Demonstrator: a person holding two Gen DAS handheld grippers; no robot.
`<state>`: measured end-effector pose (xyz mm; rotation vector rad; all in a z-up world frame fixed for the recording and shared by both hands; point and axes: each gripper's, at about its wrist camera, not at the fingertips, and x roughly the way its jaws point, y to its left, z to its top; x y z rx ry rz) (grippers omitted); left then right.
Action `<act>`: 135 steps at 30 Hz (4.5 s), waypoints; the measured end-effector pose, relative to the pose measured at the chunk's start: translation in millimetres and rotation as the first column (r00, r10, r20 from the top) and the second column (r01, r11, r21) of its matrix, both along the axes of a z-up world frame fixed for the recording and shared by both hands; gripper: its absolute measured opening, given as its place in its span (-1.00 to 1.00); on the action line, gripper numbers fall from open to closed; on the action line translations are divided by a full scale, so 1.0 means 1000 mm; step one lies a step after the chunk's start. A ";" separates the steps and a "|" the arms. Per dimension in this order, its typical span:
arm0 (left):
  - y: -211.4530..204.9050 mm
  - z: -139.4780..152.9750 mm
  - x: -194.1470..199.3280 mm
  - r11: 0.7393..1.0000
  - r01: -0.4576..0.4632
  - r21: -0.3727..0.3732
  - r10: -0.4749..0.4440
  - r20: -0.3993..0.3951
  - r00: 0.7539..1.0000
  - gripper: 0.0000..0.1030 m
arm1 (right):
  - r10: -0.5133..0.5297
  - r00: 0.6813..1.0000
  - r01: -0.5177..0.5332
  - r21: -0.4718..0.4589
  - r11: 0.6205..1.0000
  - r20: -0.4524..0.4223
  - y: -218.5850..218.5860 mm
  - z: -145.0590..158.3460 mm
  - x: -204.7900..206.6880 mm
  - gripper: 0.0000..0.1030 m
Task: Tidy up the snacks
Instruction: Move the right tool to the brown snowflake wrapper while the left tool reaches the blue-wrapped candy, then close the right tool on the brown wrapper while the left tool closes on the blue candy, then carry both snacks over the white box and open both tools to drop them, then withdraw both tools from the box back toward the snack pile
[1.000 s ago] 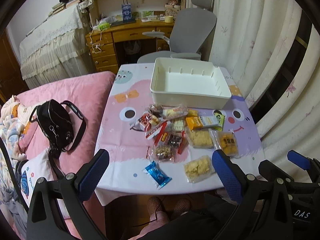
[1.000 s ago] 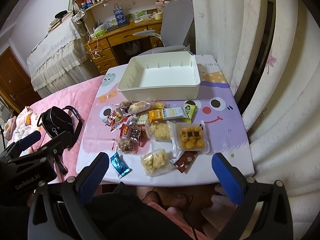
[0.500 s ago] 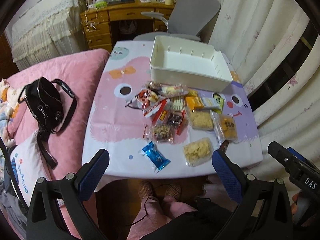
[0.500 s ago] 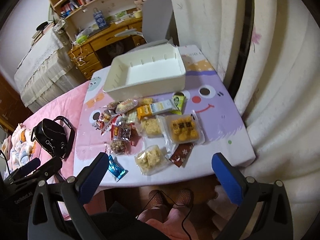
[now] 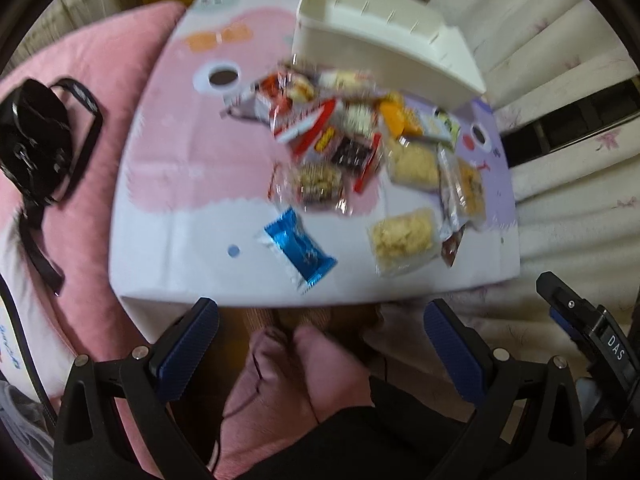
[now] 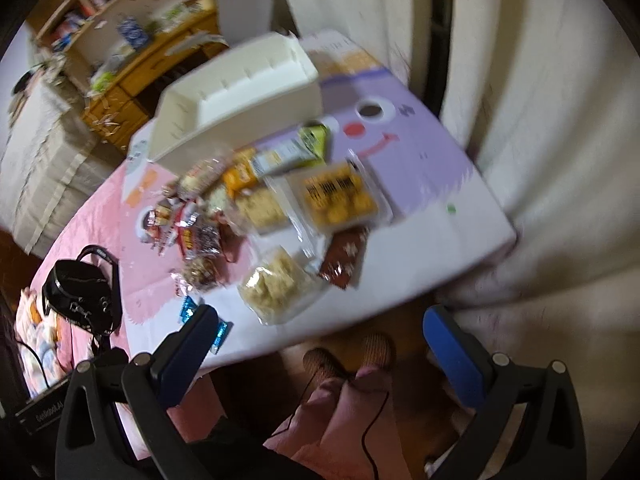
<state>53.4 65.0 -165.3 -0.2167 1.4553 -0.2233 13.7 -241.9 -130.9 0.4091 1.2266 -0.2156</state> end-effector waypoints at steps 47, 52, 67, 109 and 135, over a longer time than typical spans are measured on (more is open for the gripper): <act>-0.006 -0.148 0.062 0.961 -0.239 0.136 0.273 -0.361 0.892 -0.44 | 0.019 0.924 0.035 0.135 0.990 -0.381 -0.042 -0.164 0.098 -0.26; 0.009 -0.130 0.055 0.965 -0.234 0.118 0.260 -0.318 0.912 -0.44 | -0.017 0.928 0.064 0.115 0.991 -0.373 -0.049 -0.157 0.076 -0.27; 0.039 -0.025 0.041 0.988 -0.156 0.009 0.156 -0.111 0.982 -0.44 | -0.046 0.978 0.074 0.130 0.989 -0.205 0.011 -0.084 0.038 -0.27; -0.061 0.044 0.303 0.992 -0.047 -0.115 0.073 0.237 0.969 -0.44 | 0.223 0.902 -0.235 -0.013 0.972 0.370 -0.006 0.014 0.261 -0.26; -0.051 0.084 0.253 0.997 0.035 -0.067 -0.013 0.316 0.949 0.41 | 0.241 0.873 -0.222 -0.095 0.970 0.424 -0.004 0.034 0.239 0.69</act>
